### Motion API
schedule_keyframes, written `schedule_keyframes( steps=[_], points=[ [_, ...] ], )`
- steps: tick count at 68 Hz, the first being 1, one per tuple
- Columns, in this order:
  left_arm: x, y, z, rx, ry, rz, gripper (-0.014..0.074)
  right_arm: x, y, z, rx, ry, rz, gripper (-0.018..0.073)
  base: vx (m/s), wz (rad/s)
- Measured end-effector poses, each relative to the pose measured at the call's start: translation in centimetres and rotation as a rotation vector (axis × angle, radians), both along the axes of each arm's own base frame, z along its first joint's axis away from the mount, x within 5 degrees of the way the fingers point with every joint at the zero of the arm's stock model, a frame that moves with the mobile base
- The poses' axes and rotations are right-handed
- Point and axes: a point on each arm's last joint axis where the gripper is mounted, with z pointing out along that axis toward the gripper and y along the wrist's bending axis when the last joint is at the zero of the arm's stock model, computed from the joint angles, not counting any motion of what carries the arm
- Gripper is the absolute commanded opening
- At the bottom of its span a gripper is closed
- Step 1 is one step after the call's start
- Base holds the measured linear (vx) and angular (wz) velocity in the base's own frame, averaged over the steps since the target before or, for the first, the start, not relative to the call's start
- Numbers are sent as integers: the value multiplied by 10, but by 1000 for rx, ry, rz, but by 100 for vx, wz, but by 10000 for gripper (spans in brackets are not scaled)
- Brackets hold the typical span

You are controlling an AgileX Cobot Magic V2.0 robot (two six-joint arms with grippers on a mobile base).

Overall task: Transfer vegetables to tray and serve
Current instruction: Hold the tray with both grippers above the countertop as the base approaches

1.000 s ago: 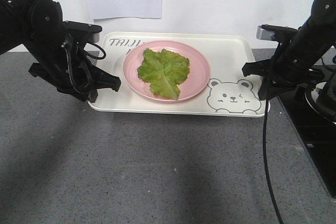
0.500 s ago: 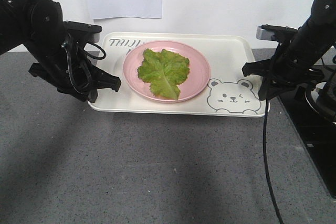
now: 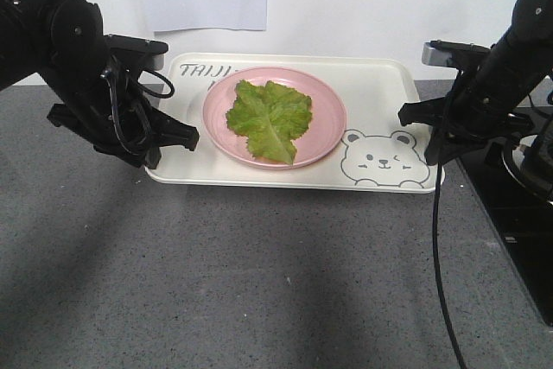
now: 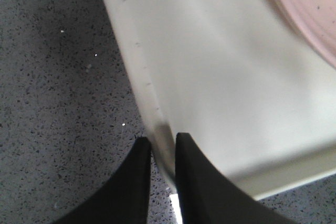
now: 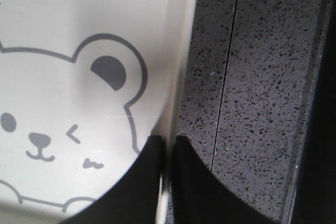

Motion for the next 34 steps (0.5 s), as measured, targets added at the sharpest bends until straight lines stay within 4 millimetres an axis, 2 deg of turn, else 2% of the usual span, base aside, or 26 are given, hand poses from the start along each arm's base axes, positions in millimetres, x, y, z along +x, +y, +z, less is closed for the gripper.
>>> schedule_keyframes(
  steps=[34],
  points=[
    [0,0,0,0,0,0,-6,0,0,0,0,0,0,-4,0,0]
  ],
)
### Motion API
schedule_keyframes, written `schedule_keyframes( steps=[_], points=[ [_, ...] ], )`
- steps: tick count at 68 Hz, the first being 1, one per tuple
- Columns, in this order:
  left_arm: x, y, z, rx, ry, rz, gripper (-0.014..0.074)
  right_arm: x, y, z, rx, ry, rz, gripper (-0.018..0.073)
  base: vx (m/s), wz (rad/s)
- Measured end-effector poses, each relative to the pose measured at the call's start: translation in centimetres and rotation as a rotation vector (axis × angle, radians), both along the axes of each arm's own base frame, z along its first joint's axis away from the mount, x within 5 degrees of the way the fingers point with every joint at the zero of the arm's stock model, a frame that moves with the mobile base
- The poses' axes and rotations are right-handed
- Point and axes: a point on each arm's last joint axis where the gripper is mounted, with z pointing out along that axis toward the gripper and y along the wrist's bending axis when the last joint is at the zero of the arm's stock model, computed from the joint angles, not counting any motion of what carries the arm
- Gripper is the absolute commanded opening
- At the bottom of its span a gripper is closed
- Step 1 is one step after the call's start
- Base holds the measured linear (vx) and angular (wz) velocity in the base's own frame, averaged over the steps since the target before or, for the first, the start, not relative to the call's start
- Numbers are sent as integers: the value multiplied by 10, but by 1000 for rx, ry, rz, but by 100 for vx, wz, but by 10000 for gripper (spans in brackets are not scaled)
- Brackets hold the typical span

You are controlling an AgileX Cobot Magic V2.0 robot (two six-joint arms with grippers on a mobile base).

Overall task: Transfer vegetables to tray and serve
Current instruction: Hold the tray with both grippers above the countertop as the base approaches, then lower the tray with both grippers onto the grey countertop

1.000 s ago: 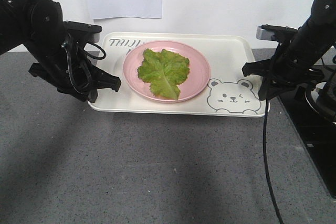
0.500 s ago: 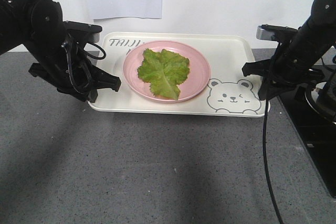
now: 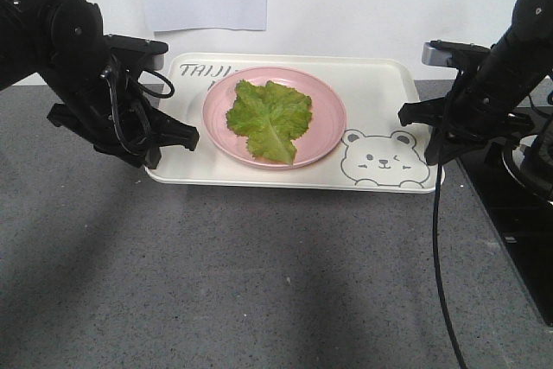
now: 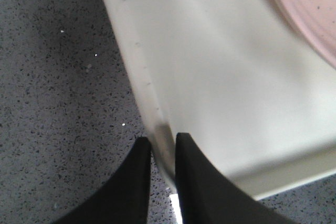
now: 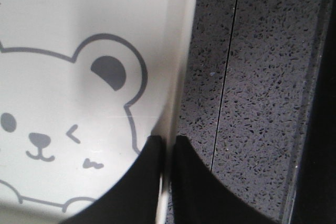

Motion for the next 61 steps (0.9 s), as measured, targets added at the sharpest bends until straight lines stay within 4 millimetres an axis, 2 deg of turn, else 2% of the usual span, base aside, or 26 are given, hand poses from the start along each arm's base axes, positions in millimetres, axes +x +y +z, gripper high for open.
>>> schedule_keyframes(
  steps=[42,61],
  points=[
    [0,0,0,1,-5,-7,-6,0,0,0,2,0,0,-4,0,0],
    [-1,5,-1,58,13,-12,-6,0,5,1,47,-13,57,-4,0,0]
  ],
)
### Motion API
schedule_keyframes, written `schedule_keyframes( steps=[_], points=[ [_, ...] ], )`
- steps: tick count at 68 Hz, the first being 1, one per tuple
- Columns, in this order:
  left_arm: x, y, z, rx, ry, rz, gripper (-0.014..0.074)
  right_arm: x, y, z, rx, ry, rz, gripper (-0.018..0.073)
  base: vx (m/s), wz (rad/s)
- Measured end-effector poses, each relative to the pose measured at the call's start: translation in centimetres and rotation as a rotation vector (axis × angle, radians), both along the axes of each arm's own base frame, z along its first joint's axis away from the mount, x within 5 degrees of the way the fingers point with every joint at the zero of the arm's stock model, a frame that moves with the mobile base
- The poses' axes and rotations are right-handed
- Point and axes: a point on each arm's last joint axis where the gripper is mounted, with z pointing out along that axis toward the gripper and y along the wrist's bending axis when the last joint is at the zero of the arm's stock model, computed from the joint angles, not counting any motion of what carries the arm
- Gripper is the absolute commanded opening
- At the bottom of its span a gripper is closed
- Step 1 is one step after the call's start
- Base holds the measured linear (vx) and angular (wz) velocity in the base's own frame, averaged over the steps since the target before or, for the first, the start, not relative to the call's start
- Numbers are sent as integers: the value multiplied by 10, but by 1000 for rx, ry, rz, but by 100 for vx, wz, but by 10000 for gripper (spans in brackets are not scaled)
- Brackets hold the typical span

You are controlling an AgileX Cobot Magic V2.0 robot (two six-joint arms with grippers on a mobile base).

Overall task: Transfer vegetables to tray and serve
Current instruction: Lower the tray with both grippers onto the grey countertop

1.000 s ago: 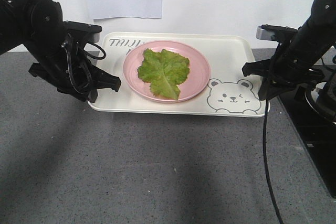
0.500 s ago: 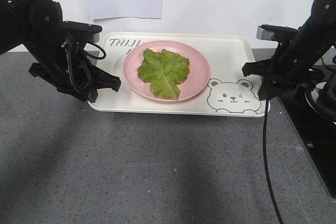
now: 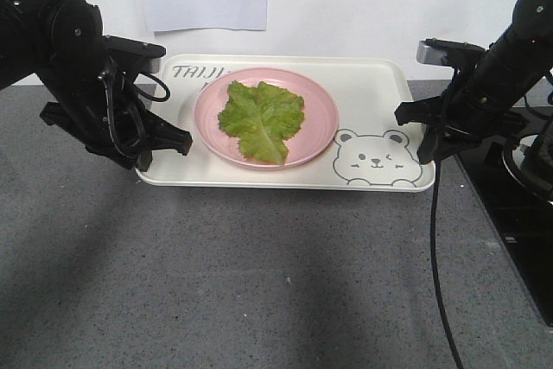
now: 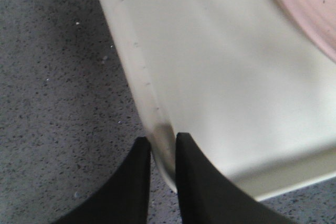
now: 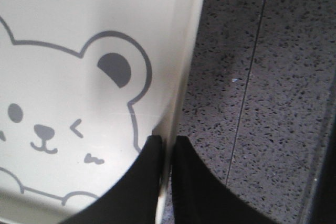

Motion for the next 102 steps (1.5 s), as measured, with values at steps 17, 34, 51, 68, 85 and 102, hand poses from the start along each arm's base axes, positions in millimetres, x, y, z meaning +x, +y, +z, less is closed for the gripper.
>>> schedule_keyframes(
  steps=[17,34,51,68,85,102],
  points=[
    [-1,2,0,17,9,1,-6,0,1,0,11,-1,7,-4,0,0],
    [1,7,-5,69,30,5,-6,7,15,-21,5,43,39,-4,0,0],
    [8,11,-26,135,113,15,-6,9,34,-38,-27,80,72,-4,0,0],
    [12,11,-45,163,167,16,-6,9,39,-42,-41,88,82,-4,0,0],
    [7,11,-63,160,198,13,-6,9,40,-43,-45,90,86,4,0,0],
    [6,11,-67,151,201,13,-3,9,39,-44,-59,95,104,84,0,0]
  ],
)
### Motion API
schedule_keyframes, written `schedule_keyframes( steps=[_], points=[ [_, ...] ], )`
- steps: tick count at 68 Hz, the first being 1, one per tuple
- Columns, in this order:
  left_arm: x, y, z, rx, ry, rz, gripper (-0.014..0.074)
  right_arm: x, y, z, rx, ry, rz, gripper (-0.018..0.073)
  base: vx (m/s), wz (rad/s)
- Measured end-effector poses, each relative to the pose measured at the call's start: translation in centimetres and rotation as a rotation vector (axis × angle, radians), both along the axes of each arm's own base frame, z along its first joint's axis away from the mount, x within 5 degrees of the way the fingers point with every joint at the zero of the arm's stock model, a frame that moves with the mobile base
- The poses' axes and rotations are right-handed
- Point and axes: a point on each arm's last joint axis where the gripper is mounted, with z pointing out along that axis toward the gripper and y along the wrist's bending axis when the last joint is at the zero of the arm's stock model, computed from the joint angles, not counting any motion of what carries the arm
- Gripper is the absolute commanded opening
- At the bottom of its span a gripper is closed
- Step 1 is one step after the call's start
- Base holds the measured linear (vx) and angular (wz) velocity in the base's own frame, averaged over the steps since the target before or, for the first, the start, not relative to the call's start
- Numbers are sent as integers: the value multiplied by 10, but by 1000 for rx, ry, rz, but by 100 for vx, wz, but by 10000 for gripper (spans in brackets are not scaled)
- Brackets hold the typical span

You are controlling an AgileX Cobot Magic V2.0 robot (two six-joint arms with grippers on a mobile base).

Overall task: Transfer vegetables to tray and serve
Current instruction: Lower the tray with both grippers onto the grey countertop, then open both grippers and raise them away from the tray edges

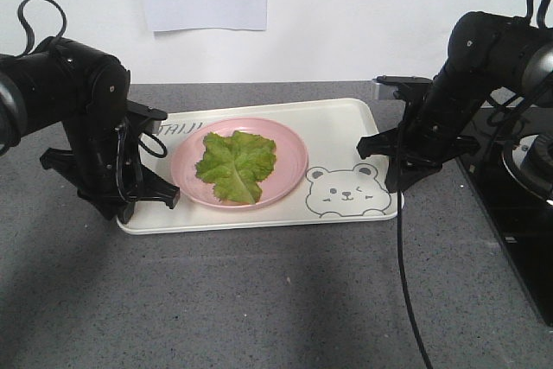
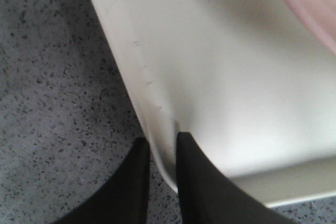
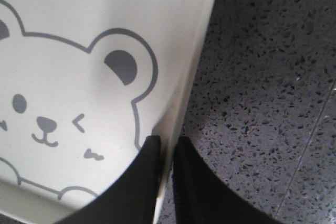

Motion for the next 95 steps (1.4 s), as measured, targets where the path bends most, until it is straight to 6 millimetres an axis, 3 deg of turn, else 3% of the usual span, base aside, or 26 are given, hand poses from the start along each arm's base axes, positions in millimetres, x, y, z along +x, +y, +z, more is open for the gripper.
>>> schedule_keyframes(
  steps=[33,62,95],
  points=[
    [1,0,0,8,-15,-11,105,-2,7,0,21,5,37,391,0,0],
    [0,-4,0,9,-13,-68,432,-2,12,1,58,-2,36,408,0,0],
    [-1,-11,1,-22,-21,-75,468,-5,19,10,79,-28,48,408,0,0]
  ],
)
